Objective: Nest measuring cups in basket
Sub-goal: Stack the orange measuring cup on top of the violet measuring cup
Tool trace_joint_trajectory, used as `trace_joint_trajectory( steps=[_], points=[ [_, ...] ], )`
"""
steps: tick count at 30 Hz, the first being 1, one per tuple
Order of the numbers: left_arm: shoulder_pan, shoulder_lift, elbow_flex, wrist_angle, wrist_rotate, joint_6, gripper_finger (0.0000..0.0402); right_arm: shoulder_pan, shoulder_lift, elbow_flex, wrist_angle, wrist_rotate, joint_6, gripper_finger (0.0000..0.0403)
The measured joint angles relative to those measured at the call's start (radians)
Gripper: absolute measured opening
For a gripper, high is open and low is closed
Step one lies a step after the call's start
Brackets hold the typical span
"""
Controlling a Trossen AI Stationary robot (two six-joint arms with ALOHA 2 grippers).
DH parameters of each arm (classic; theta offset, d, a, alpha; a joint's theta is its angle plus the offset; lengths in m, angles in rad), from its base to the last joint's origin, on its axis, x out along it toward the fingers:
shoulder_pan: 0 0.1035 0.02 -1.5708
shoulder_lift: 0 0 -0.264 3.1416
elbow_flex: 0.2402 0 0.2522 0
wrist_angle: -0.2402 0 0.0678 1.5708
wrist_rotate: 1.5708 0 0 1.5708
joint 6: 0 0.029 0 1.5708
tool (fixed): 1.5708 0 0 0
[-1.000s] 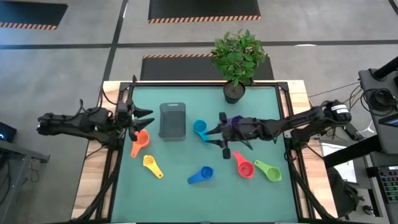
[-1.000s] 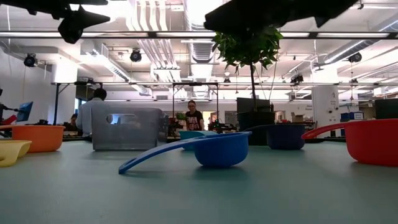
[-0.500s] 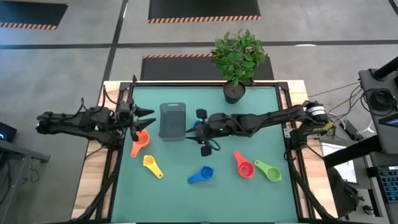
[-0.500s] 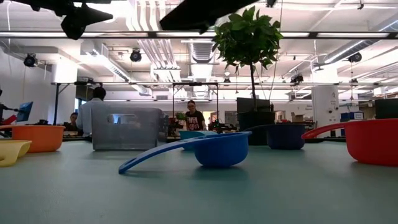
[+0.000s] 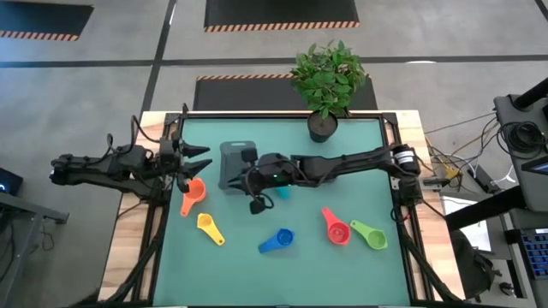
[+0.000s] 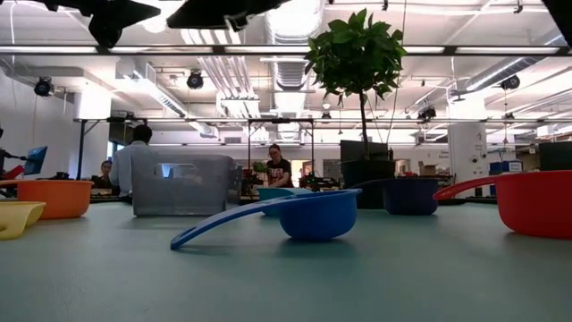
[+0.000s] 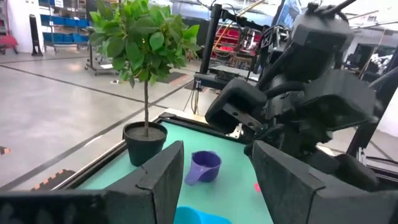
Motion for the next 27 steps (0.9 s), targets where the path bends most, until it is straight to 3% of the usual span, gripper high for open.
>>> trace_joint_trajectory(
  steps=[10, 16, 20, 23, 27],
  points=[
    [0.000, 0.000, 0.049, 0.010, -0.039, 0.076, 0.0175, -0.012, 0.231, 0.272, -0.015, -0.005, -0.053, 0.0018],
    [0.000, 0.001, 0.112, 0.001, -0.056, 0.138, 0.0175, -0.020, 0.416, 0.480, 0.004, -0.120, -0.066, 0.0018],
    [0.000, 0.000, 0.131, 0.000, -0.056, 0.132, 0.0175, -0.021, 0.559, 0.626, 0.015, -0.126, -0.070, 0.0018],
    [0.000, 0.000, 0.132, 0.000, -0.056, 0.130, 0.0175, -0.022, 0.594, 0.588, 0.152, -0.124, -0.087, 0.0018],
    [0.000, 0.005, 0.132, -0.005, -0.056, 0.126, 0.0175, -0.025, 0.635, 0.593, 0.206, -0.124, -0.090, 0.0018]
  ],
)
